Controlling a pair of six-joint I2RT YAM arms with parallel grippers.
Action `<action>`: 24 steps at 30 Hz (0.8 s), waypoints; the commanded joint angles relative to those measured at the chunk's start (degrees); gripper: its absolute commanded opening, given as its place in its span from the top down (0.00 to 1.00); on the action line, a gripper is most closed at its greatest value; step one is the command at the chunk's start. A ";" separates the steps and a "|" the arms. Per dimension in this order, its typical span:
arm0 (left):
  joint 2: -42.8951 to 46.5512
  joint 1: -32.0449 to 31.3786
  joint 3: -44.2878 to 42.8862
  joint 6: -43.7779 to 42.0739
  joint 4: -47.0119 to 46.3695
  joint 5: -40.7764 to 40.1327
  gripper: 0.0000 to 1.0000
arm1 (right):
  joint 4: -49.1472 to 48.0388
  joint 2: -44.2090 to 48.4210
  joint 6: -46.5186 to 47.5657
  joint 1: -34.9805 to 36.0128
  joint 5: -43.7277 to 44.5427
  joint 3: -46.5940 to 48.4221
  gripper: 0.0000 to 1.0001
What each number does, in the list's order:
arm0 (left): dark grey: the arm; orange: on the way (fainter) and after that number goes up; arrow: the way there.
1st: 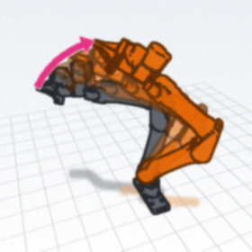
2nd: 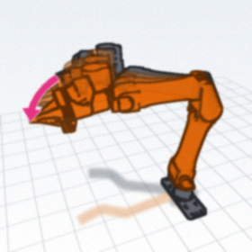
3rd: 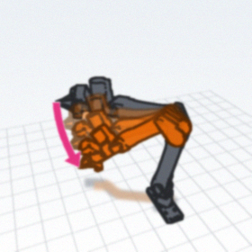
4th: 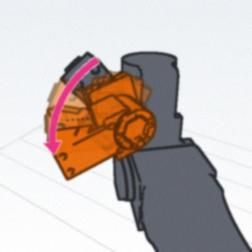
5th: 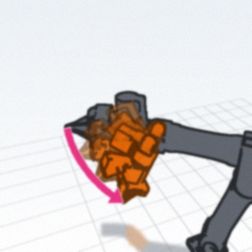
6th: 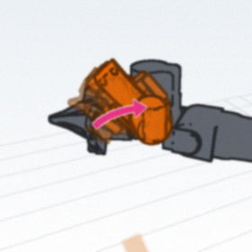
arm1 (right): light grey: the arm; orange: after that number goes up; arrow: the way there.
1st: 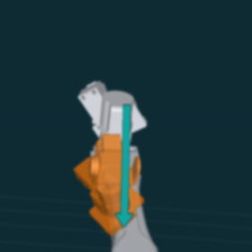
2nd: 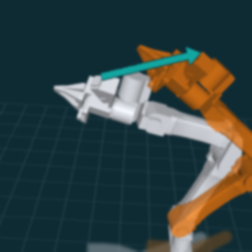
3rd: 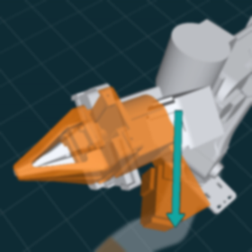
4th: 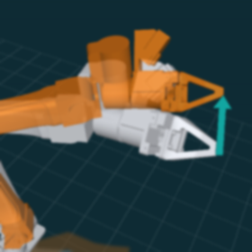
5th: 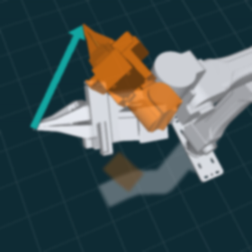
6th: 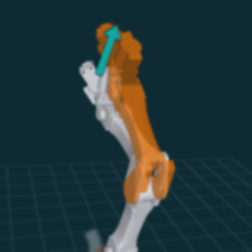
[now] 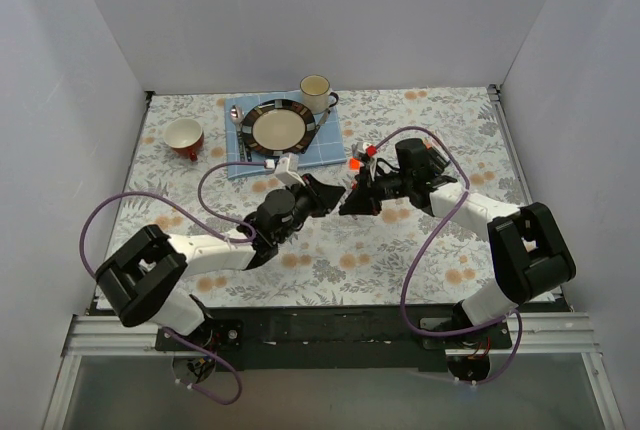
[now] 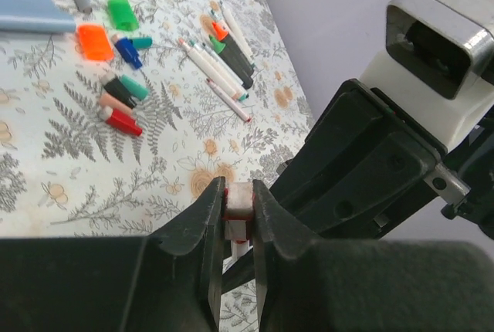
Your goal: Open the pen caps
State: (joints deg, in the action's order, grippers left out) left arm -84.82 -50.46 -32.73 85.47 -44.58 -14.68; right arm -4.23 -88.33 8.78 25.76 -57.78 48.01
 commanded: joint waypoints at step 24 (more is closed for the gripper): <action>5.99 22.61 -8.85 0.84 20.40 29.78 1.00 | 12.13 2.56 9.85 -9.67 35.53 7.27 0.99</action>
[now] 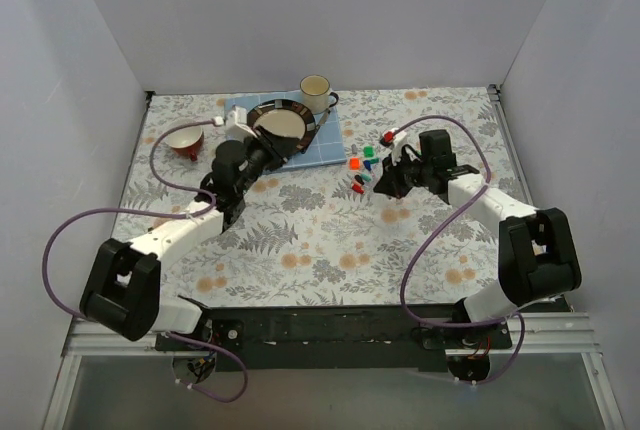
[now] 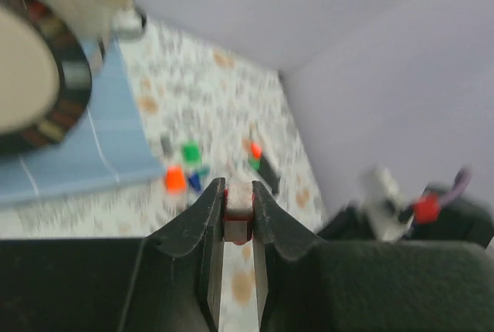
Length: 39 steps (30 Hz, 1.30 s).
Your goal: Open the pen caps
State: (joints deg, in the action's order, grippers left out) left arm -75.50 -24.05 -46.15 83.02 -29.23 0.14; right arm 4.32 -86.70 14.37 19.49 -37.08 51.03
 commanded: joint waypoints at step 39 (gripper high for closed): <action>-31.29 -14.44 -18.01 0.04 23.78 2.50 0.50 | 9.39 -5.68 12.08 -6.74 26.81 9.18 0.60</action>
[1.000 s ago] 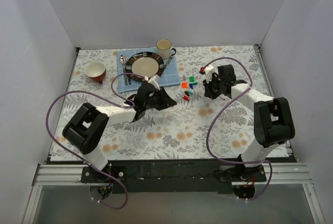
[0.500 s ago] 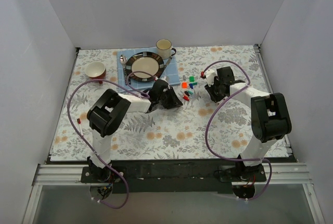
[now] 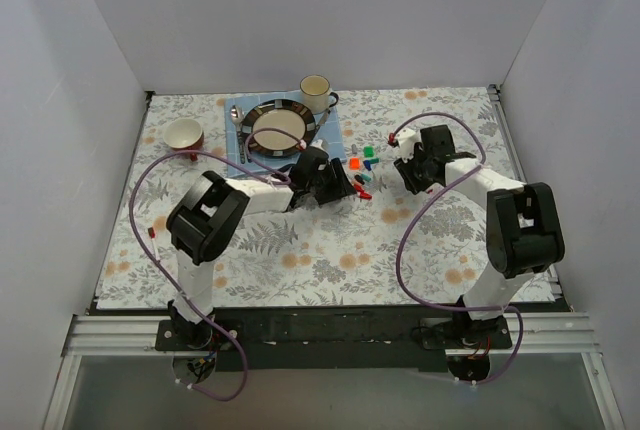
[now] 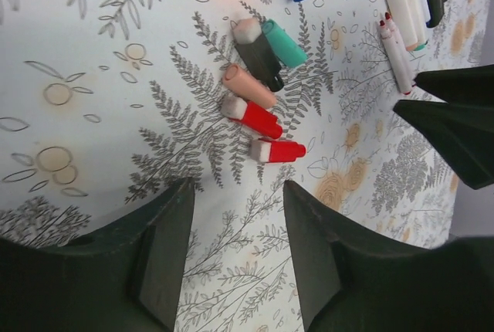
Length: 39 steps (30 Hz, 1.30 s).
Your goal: Open the pen caps
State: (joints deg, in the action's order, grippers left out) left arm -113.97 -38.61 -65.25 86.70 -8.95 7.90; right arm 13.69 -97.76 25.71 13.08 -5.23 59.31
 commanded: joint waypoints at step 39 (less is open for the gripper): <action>51.48 36.05 21.04 -23.41 28.46 -31.56 0.02 | 6.34 17.25 7.51 -0.16 -45.65 -2.44 0.59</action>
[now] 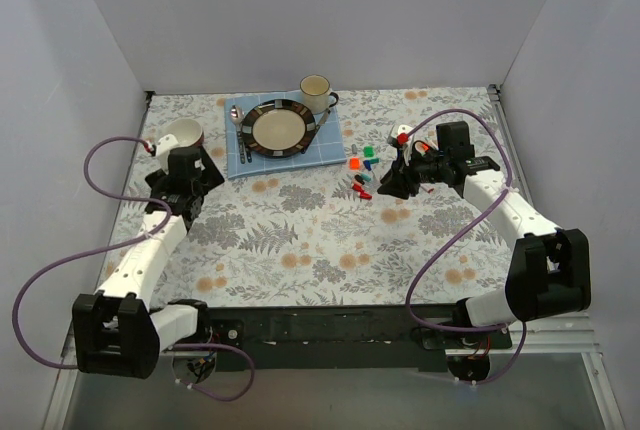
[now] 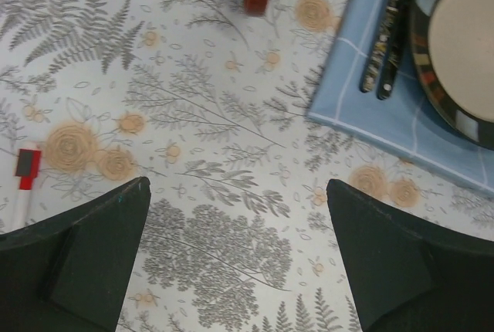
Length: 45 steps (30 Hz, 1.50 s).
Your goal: Open the pen caps
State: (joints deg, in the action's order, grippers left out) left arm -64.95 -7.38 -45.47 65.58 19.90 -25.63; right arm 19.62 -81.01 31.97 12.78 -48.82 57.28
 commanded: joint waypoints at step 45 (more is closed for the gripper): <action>-18.89 33.30 3.64 12.90 -1.01 6.12 0.42 | 0.25 -0.55 3.01 -0.12 0.39 -1.64 0.59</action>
State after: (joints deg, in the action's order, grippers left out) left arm -81.97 25.08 -41.60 76.60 17.78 -19.03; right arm 19.66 -82.24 34.11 12.82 -47.29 55.37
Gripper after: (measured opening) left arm 0.585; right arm 0.415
